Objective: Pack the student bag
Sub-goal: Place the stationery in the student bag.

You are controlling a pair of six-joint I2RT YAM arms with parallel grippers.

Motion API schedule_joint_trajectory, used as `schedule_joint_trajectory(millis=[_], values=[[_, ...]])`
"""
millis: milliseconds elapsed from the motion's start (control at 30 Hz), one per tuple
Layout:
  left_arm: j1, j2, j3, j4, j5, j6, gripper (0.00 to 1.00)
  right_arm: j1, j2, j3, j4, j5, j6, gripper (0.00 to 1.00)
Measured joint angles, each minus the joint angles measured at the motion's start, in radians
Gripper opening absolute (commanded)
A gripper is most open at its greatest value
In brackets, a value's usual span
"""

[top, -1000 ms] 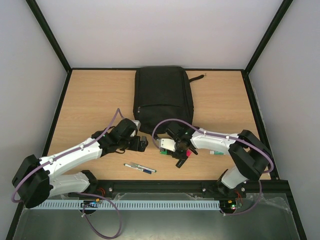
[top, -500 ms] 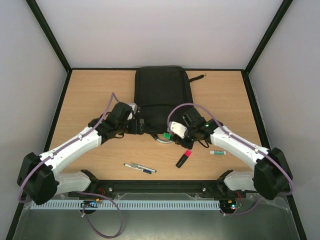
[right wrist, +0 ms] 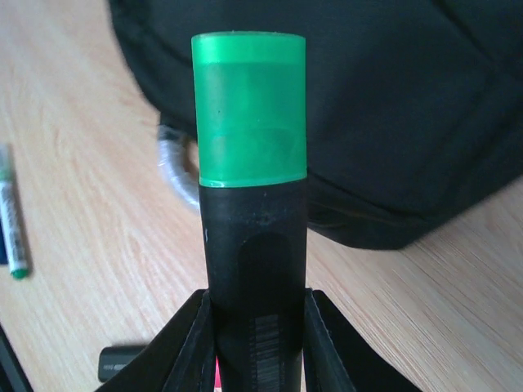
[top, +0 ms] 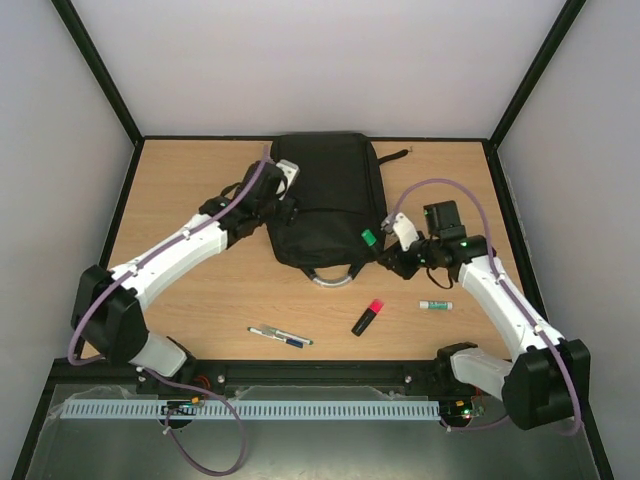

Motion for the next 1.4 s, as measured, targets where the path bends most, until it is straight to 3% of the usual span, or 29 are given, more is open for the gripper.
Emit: schedule_joint_trajectory(millis=[200, 567, 767, 1000, 1167, 1333, 1400], values=[[-0.05, 0.101, -0.03, 0.11, -0.105, 0.131, 0.73, -0.122, 0.009, -0.013, 0.028, -0.033, 0.092, 0.13], [-0.063, 0.325, 0.078, 0.144, -0.108, 0.323, 0.72, -0.144, 0.012, -0.044, 0.058, -0.032, 0.146, 0.15], [-0.077, 0.356, 0.081, 0.146, -0.113, 0.407, 0.72, -0.145, 0.029, -0.046, 0.064, -0.032, 0.15, 0.16], [-0.147, 0.435, 0.078, 0.239, -0.308, 0.529, 0.57, -0.146, 0.032, -0.049, 0.068, -0.031, 0.15, 0.17], [-0.172, 0.447, 0.076, 0.33, -0.396, 0.565, 0.38, -0.146, 0.032, -0.05, 0.071, -0.022, 0.151, 0.15], [-0.162, 0.447, 0.08, 0.393, -0.414, 0.587, 0.36, -0.147, 0.045, -0.044, 0.07, -0.018, 0.164, 0.13], [-0.151, 0.457, 0.103, 0.39, -0.402, 0.587, 0.42, -0.147, 0.077, -0.021, 0.064, -0.016, 0.173, 0.13]])
